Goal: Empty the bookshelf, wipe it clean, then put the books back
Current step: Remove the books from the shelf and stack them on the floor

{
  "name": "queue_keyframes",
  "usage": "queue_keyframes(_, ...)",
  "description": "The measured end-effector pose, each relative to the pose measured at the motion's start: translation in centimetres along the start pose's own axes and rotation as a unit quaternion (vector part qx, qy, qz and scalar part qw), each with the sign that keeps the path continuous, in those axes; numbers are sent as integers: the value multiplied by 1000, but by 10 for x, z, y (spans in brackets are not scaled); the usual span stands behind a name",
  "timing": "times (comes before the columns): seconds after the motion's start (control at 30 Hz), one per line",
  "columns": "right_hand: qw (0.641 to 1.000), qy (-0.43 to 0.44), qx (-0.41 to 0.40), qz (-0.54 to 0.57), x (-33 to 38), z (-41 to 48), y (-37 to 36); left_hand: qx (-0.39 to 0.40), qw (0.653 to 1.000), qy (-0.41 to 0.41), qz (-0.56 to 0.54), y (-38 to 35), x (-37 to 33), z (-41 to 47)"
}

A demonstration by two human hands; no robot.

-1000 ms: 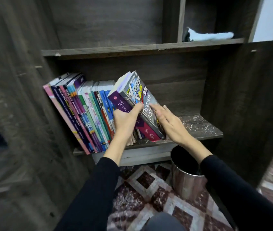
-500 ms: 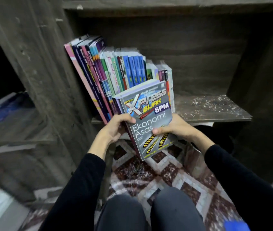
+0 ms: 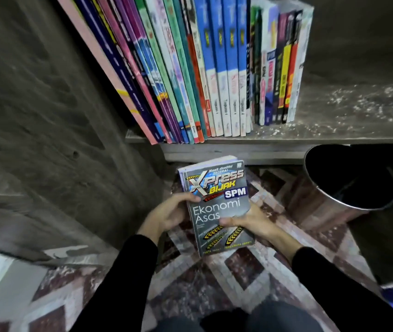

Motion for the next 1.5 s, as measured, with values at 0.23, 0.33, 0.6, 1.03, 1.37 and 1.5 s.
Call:
queue_keyframes(0.23,986,-131,-64,77,-77,62,-11,-97,989,94,68,37,81,69)
queue_keyframes(0.33,983,-152,-67,83,-90,95,-18,-173,974,110,99,58,109,98)
queue_keyframes(0.6,978,-170,-58,108,-111,164,-40,-318,940,54,115,105,116,168)
queue_keyframes(1.03,974,-128,-166,88,-132,179,-56,-383,910,63,146,130,98,193)
queue_keyframes(1.37,966,-126,-195,118,-149,174,-51,-338,913,3,229,124,97,197)
queue_keyframes(1.5,973,-110,-202,-40,-147,177,-51,-323,894,37,309,129,99,201)
Point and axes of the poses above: each hand's wrist, its own z-axis towards the middle knuckle, its own y-axis out of the back of the hand, x = y × z, the point moved 8 cm from there along z, towards the middle knuckle, and after that the axes turned 11 degrees about -x, right-handed, at the moved point
